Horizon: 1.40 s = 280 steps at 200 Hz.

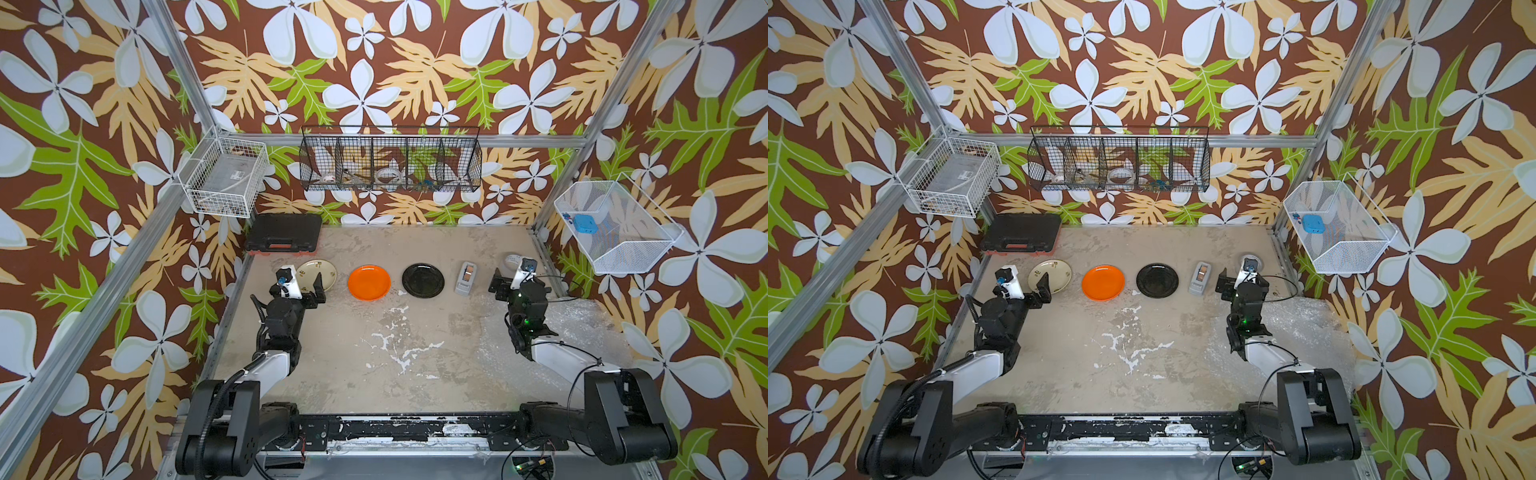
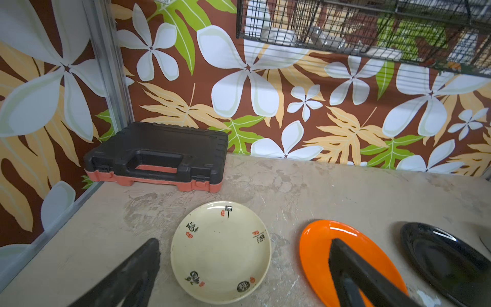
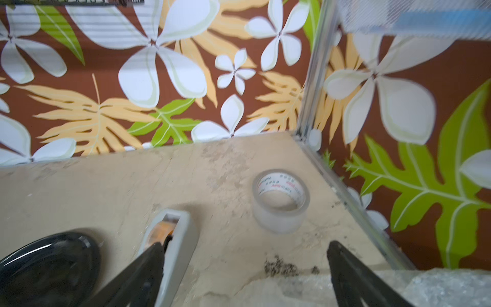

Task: Wrap dinner plates in bubble wrap
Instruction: Move the bubble wrap to the center of the board.

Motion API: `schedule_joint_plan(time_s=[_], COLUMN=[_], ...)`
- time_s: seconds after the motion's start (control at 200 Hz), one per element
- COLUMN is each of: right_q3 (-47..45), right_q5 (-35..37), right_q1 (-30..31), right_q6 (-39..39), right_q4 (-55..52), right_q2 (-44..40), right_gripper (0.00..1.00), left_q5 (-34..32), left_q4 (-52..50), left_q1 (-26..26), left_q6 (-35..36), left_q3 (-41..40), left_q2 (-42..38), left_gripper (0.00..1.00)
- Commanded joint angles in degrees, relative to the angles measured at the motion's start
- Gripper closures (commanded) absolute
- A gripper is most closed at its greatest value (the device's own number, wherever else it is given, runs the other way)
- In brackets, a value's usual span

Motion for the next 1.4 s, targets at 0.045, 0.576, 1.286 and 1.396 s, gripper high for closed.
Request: schedule_joint_plan(time_s=[0.045,0.576,1.286,1.396], right_q3=[6.97,17.32,18.03,16.22], right_q5=[-12.24,-8.05,-22.87,-29.61], right_q1=[0.08,-1.62,-1.91,1.51], right_q6=[13.09,17.29,17.99,21.74], right_q4=[-25.03,-55.09,-57.31,-55.17], right_q2=[-0.44,11.22,19.33,18.29], right_gripper=[0.12,0.24,0.27,0.29], left_q5=[-1.73,14.42,17.04,20.87], left_q4=[-21.99,-36.77,-38.23,-39.47], left_q1=[-2.14,-3.59,-4.18,-5.81], left_q6=[-6.95,-14.62,-13.86,-14.43], left_q3=[6.61,12.36,14.42,15.86], left_q2=[-1.89,-1.56,2.04,3.01], left_gripper=[0.0,0.12,0.12,0.12])
